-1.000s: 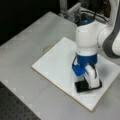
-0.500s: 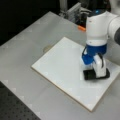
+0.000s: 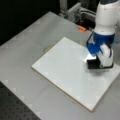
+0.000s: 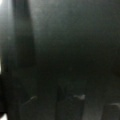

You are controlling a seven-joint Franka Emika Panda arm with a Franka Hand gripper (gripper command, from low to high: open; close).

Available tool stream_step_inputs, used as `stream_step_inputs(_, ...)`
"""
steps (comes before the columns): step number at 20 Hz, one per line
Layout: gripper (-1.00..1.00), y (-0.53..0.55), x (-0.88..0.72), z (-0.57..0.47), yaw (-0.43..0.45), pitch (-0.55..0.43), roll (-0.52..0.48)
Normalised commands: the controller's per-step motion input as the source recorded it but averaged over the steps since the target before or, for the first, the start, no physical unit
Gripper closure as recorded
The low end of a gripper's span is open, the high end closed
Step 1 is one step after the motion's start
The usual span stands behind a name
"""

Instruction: Erasing curve lines

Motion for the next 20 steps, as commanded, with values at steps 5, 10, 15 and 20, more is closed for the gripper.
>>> stream_step_inputs(5,1.0,-0.47,0.05,0.45,0.291,0.361,-0.132)
stream_step_inputs(10,1.0,-0.5,0.03,0.39,0.392,0.33,-0.126)
stream_step_inputs(15,1.0,-0.46,0.12,0.25,0.39,0.273,-0.094)
stream_step_inputs(20,1.0,-0.42,0.22,0.17,0.375,0.249,-0.088)
